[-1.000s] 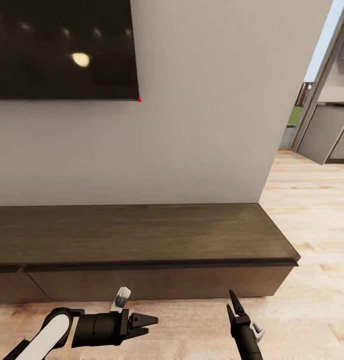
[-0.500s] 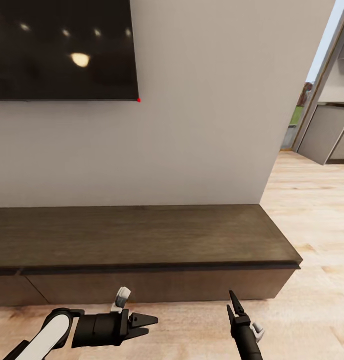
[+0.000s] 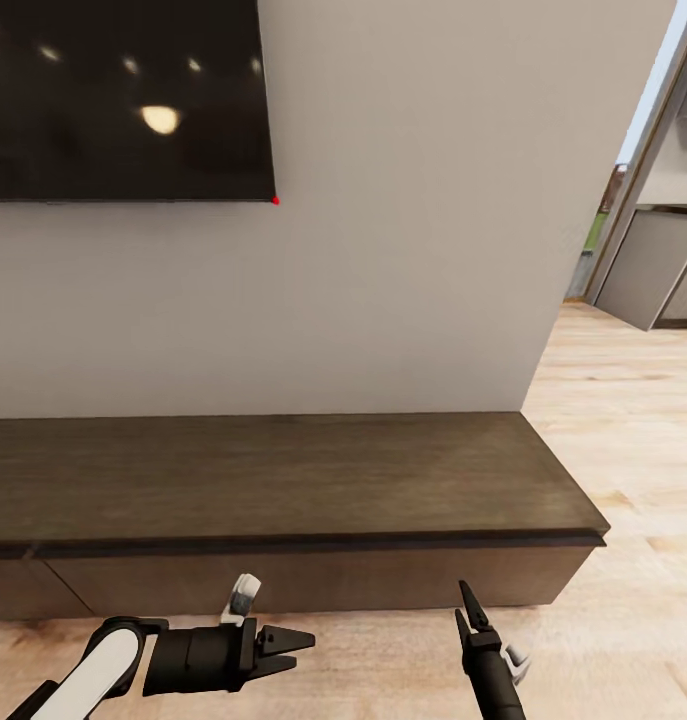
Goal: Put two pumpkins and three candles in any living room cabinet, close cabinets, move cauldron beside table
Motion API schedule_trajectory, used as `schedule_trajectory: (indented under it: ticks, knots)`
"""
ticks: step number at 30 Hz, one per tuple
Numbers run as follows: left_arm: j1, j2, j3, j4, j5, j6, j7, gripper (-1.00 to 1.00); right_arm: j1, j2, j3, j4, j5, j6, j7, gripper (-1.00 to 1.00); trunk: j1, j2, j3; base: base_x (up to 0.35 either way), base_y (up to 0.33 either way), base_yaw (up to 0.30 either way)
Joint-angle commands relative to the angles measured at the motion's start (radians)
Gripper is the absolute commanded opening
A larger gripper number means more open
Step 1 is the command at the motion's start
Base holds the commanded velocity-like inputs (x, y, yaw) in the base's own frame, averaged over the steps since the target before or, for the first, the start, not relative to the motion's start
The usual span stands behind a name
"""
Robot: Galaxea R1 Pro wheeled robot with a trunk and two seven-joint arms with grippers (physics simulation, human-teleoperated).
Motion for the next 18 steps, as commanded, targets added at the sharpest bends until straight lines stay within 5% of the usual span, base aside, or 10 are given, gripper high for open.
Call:
schedule_trajectory:
  ticks: [1, 18]
  knots:
    - [-0.001, 0.001, -0.001, 0.001, -0.008, 0.0, -0.009, 1.0, 0.0, 0.0, -0.001, 0.001, -0.001, -0.002, 0.003, 1.0, 0.0, 0.0, -0.001, 0.094, 0.0, 0.0]
    - [-0.001, -0.001, -0.002, 0.002, -0.008, -0.001, -0.009, 1.0, 0.0, 0.001, 0.0, 0.001, -0.001, -0.003, 0.003, 1.0, 0.0, 0.0, -0.001, 0.087, 0.0, 0.0]
